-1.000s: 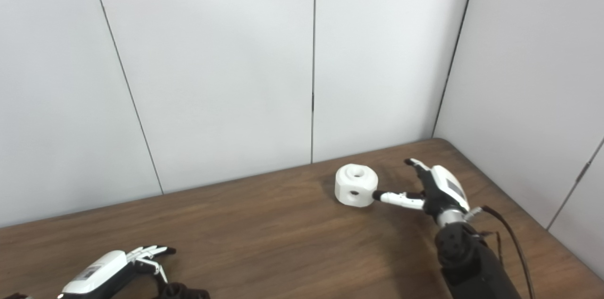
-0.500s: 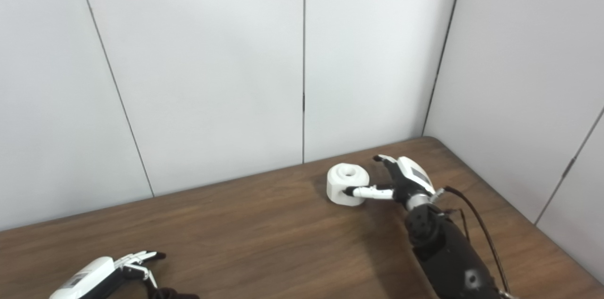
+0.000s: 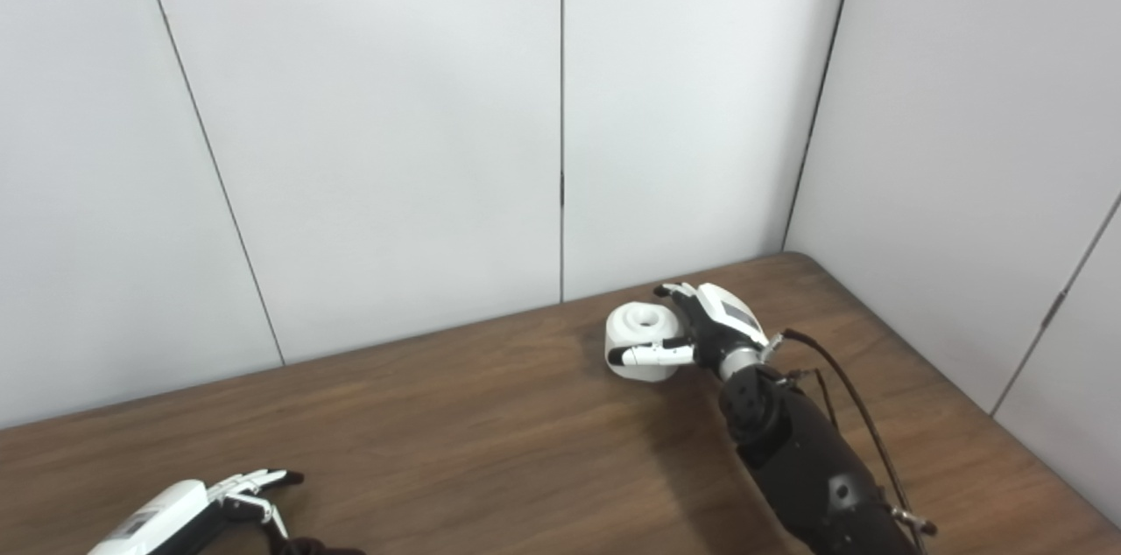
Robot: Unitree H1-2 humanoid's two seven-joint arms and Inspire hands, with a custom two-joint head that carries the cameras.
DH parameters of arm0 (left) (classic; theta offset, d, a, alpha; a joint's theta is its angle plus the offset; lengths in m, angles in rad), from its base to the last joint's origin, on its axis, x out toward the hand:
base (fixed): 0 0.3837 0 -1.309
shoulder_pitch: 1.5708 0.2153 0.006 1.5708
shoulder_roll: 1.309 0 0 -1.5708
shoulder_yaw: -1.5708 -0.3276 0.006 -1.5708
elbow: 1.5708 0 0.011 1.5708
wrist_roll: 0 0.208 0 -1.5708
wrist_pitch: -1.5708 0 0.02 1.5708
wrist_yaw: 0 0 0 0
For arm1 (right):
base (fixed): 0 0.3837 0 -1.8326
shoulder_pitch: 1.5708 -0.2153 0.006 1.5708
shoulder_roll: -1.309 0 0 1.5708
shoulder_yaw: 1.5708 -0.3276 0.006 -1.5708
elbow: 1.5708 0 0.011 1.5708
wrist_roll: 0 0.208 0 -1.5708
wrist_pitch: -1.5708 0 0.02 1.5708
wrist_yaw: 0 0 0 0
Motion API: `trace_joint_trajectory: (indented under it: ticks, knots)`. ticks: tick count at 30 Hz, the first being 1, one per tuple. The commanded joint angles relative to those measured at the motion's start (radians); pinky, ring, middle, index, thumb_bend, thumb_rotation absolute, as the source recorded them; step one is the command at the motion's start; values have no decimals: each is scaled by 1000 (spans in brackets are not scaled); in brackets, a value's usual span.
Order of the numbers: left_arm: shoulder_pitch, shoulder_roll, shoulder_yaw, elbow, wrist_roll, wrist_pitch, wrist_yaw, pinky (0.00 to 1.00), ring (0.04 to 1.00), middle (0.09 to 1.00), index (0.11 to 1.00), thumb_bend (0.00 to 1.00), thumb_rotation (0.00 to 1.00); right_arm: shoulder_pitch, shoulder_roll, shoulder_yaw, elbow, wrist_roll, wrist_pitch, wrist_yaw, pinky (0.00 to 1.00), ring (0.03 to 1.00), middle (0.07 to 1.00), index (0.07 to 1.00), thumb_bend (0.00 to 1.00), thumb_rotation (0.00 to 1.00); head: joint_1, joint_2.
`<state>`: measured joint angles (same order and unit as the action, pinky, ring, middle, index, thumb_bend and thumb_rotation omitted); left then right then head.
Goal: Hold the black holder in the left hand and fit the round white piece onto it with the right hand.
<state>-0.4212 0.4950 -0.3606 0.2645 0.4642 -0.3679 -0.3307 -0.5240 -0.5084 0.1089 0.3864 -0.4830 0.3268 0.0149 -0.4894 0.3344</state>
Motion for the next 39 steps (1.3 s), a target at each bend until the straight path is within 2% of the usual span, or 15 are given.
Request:
trace_joint_trajectory:
  ticks: [1, 6, 9, 18, 27, 30, 34, 35, 36, 39]
  knots:
    - [11, 40, 1, -8, 11, -3, -28, 969, 950, 923, 478, 515, 42, -37, 7, 18, 5, 12, -33, 25, 771, 964, 964, 894, 1000, 599, -1, -1]
    - [12, 41, 2, -13, 10, -1, -29, 958, 948, 920, 478, 514, 42, -38, 13, 30, 15, 4, -44, 9, 770, 953, 957, 874, 1000, 594, -1, -2]
    - [14, 42, 3, -17, 9, 1, -29, 957, 947, 918, 478, 515, 42, -38, 16, 33, 19, 3, -35, 7, 815, 963, 961, 862, 1000, 587, -1, -3]
    - [15, 40, 6, -22, 8, 2, -29, 972, 945, 916, 478, 515, 42, -27, 9, 19, 42, 18, -43, 2, 879, 984, 964, 867, 1000, 537, -1, -9]
    - [18, 40, 7, -20, 7, -5, -25, 954, 940, 913, 478, 515, 42, -15, -2, 6, 62, 21, -43, -10, 894, 986, 963, 872, 998, 500, -3, -11]
    - [18, 39, 8, -17, 7, -10, -22, 946, 939, 913, 478, 515, 42, -14, 3, 7, 79, 9, -50, -38, 870, 966, 936, 797, 914, 461, 1, -12]
    - [17, 39, 7, -15, 11, -5, -25, 941, 938, 911, 478, 515, 43, -8, 16, 9, 96, -5, -74, -94, 846, 942, 913, 657, 710, 330, 2, -17]
    - [17, 40, 7, -18, 11, -1, -28, 949, 941, 913, 478, 515, 42, -6, 19, 8, 99, -6, -81, -107, 844, 940, 912, 577, 611, 246, 2, -17]
    - [16, 40, 7, -18, 11, 0, -29, 953, 942, 914, 478, 515, 42, -5, 22, 9, 103, -6, -91, -121, 841, 937, 910, 536, 559, 201, 1, -19]
    - [16, 42, 6, -18, 11, 1, -31, 956, 944, 915, 479, 514, 42, -5, 29, 9, 113, -8, -102, -149, 815, 925, 899, 493, 508, 157, 0, -21]
